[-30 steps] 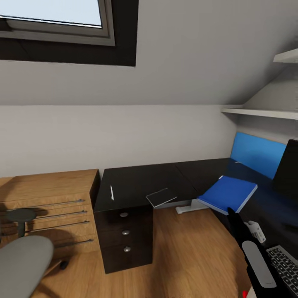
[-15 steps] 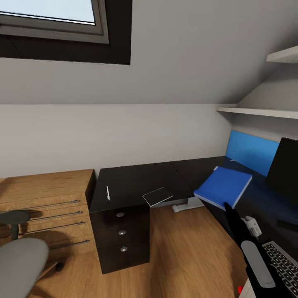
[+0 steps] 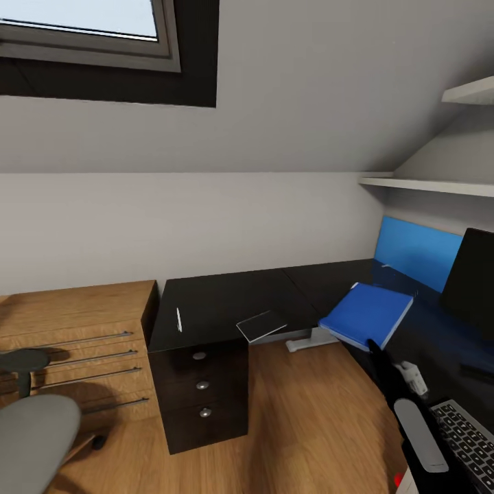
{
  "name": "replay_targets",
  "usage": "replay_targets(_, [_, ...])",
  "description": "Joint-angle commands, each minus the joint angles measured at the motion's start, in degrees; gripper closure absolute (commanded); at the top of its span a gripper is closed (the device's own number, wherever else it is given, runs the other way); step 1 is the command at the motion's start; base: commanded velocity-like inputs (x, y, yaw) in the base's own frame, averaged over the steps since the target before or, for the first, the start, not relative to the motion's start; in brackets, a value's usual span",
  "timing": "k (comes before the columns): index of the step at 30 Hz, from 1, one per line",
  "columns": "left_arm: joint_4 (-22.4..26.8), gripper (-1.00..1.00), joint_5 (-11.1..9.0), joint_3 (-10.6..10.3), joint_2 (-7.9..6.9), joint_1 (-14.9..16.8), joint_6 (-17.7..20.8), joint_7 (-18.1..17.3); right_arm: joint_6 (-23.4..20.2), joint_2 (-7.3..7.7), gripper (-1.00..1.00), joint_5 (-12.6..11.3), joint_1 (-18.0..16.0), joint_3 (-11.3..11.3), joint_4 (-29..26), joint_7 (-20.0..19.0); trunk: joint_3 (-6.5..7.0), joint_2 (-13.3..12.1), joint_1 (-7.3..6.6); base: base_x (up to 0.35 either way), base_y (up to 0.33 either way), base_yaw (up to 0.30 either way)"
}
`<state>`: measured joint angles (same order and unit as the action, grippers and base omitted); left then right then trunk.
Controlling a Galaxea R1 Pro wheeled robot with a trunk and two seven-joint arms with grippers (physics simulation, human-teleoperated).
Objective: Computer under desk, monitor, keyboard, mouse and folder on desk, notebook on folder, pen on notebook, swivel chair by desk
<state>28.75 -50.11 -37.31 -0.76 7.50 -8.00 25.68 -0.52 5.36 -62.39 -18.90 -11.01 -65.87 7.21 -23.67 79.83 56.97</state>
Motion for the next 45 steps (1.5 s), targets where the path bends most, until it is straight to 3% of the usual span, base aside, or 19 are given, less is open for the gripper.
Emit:
replay_targets(1, [0.08,-1.0,-0.6,-0.48,-0.06,0.06,-0.35,0.34,0.09,-0.25,1.0,-0.41,-0.56,0.02,0.65,0.31,-0.07,0.04,0.0,0.0,0.0,0.0])
replay_targets(5, [0.08,-1.0,-0.6,-0.8,-0.1,0.06,-0.33,0.34,1.46,-2.13,1.0,-0.35,-5.14,-0.04,6.81,0.35,-0.07,0.04,0.0,0.0,0.0,0.0])
replay_targets(12, [-0.01,-1.0,-0.63,-1.55,0.27,0.06,-0.31,0.34,5.01,-2.72,1.0,-0.4,-10.65,-0.06,13.43,0.42,-0.07,0.04,0.0,0.0,0.0,0.0])
replay_targets(19, [-0.37,-1.0,-0.63,-2.46,1.03,0.06,-0.34,0.4,15.56,-2.55,1.0,-0.5,-27.51,-0.27,37.9,0.44,-0.07,0.04,0.0,0.0,0.0,0.0])
replay_targets(22, [-0.59,-1.0,-0.61,-2.51,1.04,0.06,-0.35,0.38,20.39,-2.54,1.0,-0.57,-30.83,-0.4,43.81,0.44,-0.07,0.04,0.0,0.0,0.0,0.0])
replay_targets(26, [-0.69,-1.0,-0.48,-2.64,1.07,0.06,-0.35,0.41,23.4,-2.64,1.0,-0.7,-32.23,-0.59,46.63,0.44,-0.07,0.04,0.0,0.0,0.0,0.0])
replay_targets(36, [-0.68,-1.0,-0.43,-3.19,1.08,0.06,-0.35,0.43,23.89,-2.04,1.0,-0.77,-32.51,-0.98,48.15,0.44,-0.07,0.04,0.0,0.0,0.0,0.0])
replay_targets(38, [-0.65,-1.0,-0.43,-3.2,1.1,0.06,-0.35,0.43,23.9,-2.01,1.0,-1.55,-32.51,-2.72,49.43,0.42,-0.07,0.04,0.0,0.0,0.0,0.0])
replay_targets(39, [-0.64,-1.0,-0.43,-3.2,1.07,0.06,-0.35,0.43,23.82,-2.19,1.0,-3.88,-32.51,-5.82,50.18,0.32,-0.07,0.04,0.0,0.0,0.0,0.0])
replay_targets(45, [-0.63,-1.0,-0.42,-3.2,1.1,0.06,-0.35,0.43,23.53,-2.37,1.0,-6.7,-32.51,-8.21,50.83,0.19,-0.07,0.04,0.0,0.0,0.0,0.0])
